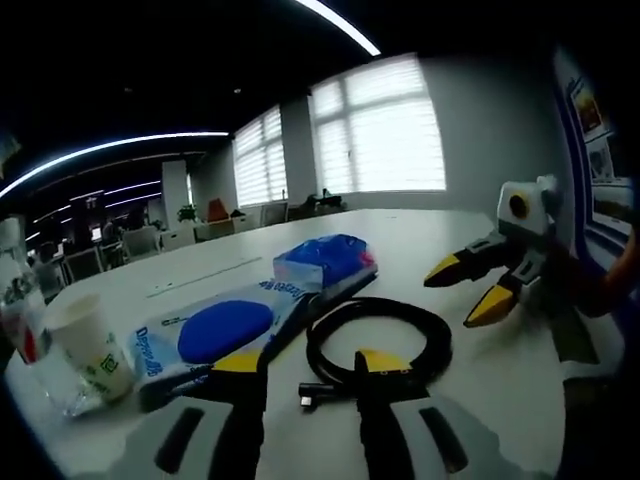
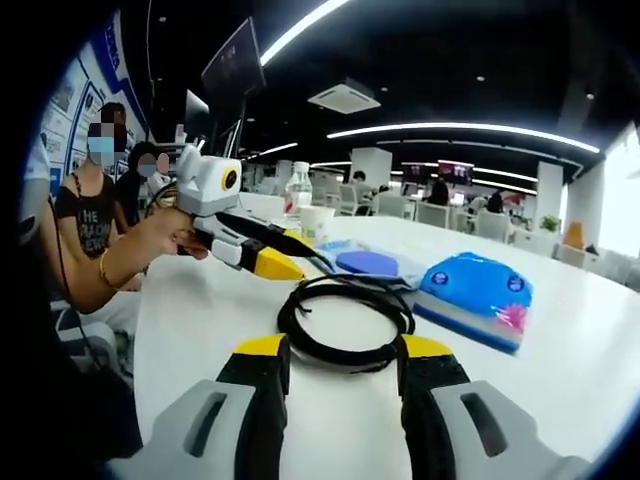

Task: Arrange the tabletop items into an orderly group along one side of the table until the central work area is clear of visible clutter.

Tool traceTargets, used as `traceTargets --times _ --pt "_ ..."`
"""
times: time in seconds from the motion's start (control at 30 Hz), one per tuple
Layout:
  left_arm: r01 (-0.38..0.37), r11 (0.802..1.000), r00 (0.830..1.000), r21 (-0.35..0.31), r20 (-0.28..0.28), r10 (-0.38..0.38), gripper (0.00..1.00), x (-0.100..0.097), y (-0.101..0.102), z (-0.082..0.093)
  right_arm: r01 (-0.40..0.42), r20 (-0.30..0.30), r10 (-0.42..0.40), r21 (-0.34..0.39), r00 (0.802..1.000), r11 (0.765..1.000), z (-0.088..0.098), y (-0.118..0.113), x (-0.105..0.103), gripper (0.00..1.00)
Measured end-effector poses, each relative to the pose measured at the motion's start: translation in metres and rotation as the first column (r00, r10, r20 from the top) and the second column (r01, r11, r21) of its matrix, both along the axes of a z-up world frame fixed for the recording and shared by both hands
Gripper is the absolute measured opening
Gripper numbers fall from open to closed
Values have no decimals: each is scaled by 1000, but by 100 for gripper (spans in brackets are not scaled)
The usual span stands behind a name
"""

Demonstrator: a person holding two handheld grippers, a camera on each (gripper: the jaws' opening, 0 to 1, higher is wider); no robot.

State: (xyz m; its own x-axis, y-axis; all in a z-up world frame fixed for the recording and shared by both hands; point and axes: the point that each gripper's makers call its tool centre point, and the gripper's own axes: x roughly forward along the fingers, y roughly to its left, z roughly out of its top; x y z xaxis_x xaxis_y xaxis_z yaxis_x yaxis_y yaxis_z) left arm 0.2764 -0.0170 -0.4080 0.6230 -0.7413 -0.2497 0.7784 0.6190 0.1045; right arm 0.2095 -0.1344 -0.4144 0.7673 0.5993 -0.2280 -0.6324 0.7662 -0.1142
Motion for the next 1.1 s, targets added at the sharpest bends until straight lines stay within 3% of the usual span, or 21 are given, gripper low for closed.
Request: traceTargets --times 0.17,0.6,0.8,0.93,1.1 --pt "-46 999 999 13 2 46 53 0 9 0 0 23 -1 23 1000 1000 6 0 -1 48" --pt "-67 998 998 13 20 67 57 -8 22 3 2 33 -3 24 999 1000 9 2 -3 56" --pt "-90 996 996 8 22 90 61 -11 29 2 14 40 -15 30 999 999 11 0 -5 59" --pt "-101 995 995 13 21 101 70 -14 31 3 16 48 -18 33 999 999 13 0 -7 60" --pt "-123 992 992 7 28 123 73 -16 37 8 16 65 -18 32 998 999 18 1 -9 62"
